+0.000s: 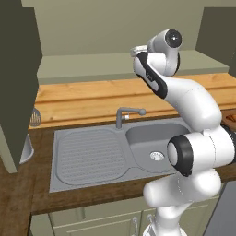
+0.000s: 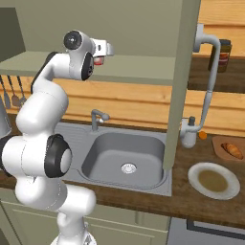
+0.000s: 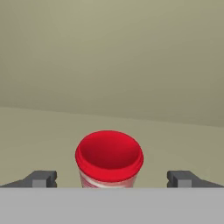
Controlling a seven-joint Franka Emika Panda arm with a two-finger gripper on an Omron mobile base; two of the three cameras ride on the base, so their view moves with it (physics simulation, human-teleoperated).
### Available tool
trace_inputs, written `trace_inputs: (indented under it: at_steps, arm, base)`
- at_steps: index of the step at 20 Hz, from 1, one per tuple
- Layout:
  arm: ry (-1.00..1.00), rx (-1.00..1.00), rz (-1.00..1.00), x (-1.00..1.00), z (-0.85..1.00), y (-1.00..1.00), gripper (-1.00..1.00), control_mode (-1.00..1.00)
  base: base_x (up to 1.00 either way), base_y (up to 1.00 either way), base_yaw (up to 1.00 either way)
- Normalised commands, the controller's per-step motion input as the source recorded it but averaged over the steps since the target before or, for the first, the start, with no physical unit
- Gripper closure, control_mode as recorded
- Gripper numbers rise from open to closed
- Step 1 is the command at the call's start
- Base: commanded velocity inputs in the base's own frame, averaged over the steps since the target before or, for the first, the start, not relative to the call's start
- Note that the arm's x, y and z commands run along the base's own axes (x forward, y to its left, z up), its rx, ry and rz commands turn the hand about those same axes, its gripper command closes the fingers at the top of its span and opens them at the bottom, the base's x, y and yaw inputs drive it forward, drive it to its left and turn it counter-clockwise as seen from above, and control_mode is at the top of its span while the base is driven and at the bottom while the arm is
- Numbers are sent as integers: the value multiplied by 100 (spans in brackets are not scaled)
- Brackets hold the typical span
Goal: From the different types of pastries on the counter, select a croissant and place it on the cutting board. Then retrieve a jar of jam from the cabinet and place it alongside the croissant on the cutting board.
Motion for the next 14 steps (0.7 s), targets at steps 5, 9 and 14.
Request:
trace_inputs:
  at_steps: [5, 9, 14]
  arm:
    - [0, -1, 0, 0, -4, 0, -100, -100]
    - [0, -5, 0, 3, -19, 3, -100, -100]
    - [0, -5, 0, 21, -8, 7, -100, -100]
  base:
    - [0, 0, 0]
    - [0, 0, 0]
    - [0, 0, 0]
